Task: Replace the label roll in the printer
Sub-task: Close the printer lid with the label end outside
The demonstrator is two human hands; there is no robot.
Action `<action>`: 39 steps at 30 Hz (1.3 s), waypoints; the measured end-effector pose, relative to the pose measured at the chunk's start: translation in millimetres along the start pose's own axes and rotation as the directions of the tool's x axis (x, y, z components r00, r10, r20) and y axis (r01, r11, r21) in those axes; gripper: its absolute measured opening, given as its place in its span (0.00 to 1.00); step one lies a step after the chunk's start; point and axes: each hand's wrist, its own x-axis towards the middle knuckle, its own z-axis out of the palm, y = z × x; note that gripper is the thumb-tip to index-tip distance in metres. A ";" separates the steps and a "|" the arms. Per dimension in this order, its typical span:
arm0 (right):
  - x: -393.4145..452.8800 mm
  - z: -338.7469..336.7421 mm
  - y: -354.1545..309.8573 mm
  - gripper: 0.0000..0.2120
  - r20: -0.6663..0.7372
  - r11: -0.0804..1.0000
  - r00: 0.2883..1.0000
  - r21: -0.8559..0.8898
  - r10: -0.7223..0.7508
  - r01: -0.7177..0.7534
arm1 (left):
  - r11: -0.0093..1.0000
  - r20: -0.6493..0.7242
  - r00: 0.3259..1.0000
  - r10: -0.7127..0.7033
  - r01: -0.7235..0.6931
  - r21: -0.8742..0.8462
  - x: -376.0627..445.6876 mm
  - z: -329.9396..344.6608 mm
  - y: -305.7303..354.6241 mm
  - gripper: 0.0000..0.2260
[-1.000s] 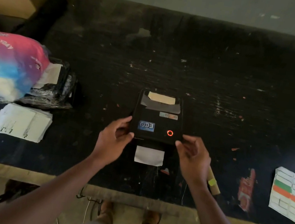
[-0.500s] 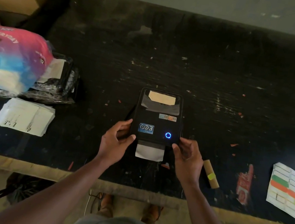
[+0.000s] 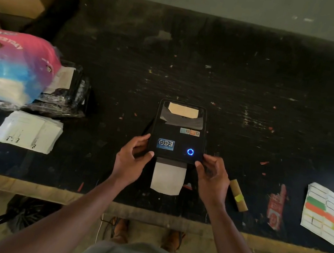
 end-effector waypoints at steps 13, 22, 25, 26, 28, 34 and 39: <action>0.3 0.2 1.8 0.17 -0.002 1.000 1.000 0.008 -0.005 0.005 | 1.000 -0.002 1.000 -0.012 0.012 0.000 -0.6 0.9 -0.8 0.27; 0.4 0.6 3.2 0.16 -0.003 1.000 1.000 0.023 -0.011 0.011 | 1.000 0.005 1.000 -0.003 0.003 -0.001 -1.8 0.4 0.2 0.27; 0.0 0.6 3.6 0.16 -0.004 0.999 1.000 0.040 0.000 0.000 | 1.000 0.003 1.000 0.001 -0.001 -0.001 -1.4 0.4 0.1 0.27; -0.1 0.6 3.7 0.16 -0.006 0.999 1.000 0.045 0.002 -0.001 | 1.000 0.002 1.000 0.002 -0.002 -0.001 -1.3 0.5 -0.2 0.27; -0.2 0.6 4.0 0.16 -0.007 0.999 1.000 0.048 -0.003 0.004 | 1.000 0.003 1.000 0.000 0.000 -0.005 -1.3 0.3 -0.3 0.27; 0.2 0.5 4.7 0.16 0.002 0.999 1.000 0.044 -0.009 0.009 | 1.000 0.004 1.000 -0.002 0.002 -0.014 -1.3 0.1 0.3 0.27; 0.8 0.2 4.8 0.16 0.006 0.999 1.000 0.052 -0.004 0.004 | 1.000 0.002 1.000 -0.001 0.001 -0.014 -2.0 0.1 1.2 0.27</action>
